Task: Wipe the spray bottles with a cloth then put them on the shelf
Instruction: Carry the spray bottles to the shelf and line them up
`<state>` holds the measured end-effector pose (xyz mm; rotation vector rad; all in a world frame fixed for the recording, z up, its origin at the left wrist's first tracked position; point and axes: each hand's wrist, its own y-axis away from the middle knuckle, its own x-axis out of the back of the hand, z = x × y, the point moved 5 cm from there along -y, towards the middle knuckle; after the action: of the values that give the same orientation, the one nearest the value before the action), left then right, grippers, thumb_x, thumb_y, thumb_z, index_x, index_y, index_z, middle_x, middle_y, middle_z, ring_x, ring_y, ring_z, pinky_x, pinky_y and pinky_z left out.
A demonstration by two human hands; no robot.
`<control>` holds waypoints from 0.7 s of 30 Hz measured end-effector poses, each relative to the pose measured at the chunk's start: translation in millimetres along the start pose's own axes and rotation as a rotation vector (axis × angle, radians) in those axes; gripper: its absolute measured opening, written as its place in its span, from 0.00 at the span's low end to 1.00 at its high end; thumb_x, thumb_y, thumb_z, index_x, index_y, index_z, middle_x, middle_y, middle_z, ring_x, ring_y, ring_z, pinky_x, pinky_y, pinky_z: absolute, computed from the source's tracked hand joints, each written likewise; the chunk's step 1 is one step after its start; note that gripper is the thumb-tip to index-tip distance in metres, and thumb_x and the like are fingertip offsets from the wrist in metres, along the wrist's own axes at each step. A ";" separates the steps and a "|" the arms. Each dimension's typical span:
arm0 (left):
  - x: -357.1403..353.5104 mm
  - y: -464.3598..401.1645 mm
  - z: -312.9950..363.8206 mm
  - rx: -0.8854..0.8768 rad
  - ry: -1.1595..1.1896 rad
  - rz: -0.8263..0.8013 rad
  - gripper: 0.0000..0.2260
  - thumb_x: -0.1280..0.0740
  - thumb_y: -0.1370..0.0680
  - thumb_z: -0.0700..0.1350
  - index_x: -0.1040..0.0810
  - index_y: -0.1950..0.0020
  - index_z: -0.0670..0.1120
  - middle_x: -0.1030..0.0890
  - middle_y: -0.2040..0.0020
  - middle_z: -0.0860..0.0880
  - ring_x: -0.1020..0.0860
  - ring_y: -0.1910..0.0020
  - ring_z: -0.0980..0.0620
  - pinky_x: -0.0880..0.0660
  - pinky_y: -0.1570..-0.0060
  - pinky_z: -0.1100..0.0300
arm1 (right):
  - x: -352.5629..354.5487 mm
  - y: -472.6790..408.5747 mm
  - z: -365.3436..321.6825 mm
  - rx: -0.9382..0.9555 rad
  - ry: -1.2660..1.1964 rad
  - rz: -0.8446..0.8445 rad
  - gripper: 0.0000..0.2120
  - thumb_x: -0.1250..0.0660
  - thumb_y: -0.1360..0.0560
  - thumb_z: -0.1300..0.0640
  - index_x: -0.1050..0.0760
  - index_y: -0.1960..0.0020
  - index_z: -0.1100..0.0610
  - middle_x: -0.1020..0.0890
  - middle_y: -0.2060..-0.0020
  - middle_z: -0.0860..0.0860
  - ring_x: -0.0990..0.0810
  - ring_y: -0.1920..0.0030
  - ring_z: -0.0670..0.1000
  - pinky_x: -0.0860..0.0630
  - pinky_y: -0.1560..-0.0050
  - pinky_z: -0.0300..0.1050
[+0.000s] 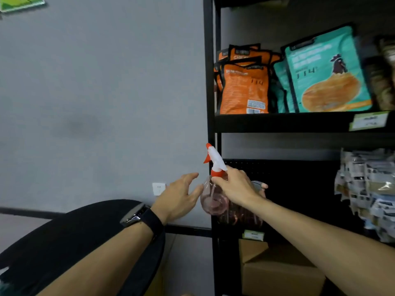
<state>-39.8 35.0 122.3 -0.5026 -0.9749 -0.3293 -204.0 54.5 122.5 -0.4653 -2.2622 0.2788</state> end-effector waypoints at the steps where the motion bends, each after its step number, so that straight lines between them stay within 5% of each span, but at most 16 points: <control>1: -4.8 -3.4 8.9 -0.020 0.001 -0.007 0.25 0.42 0.15 0.55 0.38 0.20 0.48 0.34 0.21 0.50 0.35 0.24 0.52 0.40 0.29 0.62 | 8.2 1.7 4.8 -0.007 0.010 0.011 0.10 0.34 0.23 0.50 0.23 0.44 0.53 0.19 0.61 0.48 0.20 0.63 0.46 0.26 0.64 0.42; 3: -13.6 -9.5 27.2 -0.062 0.011 -0.015 0.25 0.42 0.16 0.56 0.37 0.21 0.47 0.33 0.22 0.49 0.34 0.24 0.51 0.39 0.30 0.62 | 24.6 6.5 15.0 -0.021 0.016 0.029 0.09 0.34 0.23 0.49 0.23 0.46 0.52 0.19 0.61 0.48 0.19 0.61 0.46 0.22 0.58 0.45; 14: -58.5 -34.3 90.7 -0.155 0.111 -0.086 0.24 0.41 0.16 0.53 0.37 0.21 0.49 0.32 0.23 0.50 0.30 0.27 0.53 0.39 0.40 0.70 | 98.1 36.5 83.4 -0.100 0.028 0.100 0.04 0.33 0.23 0.52 0.24 0.52 0.52 0.18 0.63 0.48 0.19 0.64 0.46 0.27 0.66 0.40; 18: -71.2 -42.1 103.6 -0.189 0.105 -0.113 0.25 0.41 0.16 0.54 0.37 0.20 0.48 0.33 0.22 0.50 0.32 0.25 0.52 0.40 0.35 0.68 | 112.6 37.1 111.2 -0.148 0.048 0.124 0.06 0.33 0.24 0.51 0.23 0.51 0.53 0.18 0.60 0.48 0.18 0.60 0.47 0.22 0.58 0.48; 21: -78.5 -49.1 109.9 -0.199 0.093 -0.119 0.25 0.41 0.16 0.54 0.37 0.21 0.48 0.33 0.22 0.49 0.30 0.27 0.50 0.36 0.31 0.62 | 119.0 32.4 126.5 -0.162 0.073 0.148 0.07 0.33 0.24 0.51 0.23 0.50 0.54 0.18 0.61 0.49 0.19 0.60 0.48 0.24 0.61 0.46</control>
<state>-181.7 56.9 119.0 -0.6062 -0.8873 -0.5558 -364.4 126.9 107.2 -0.7179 -2.1918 0.1507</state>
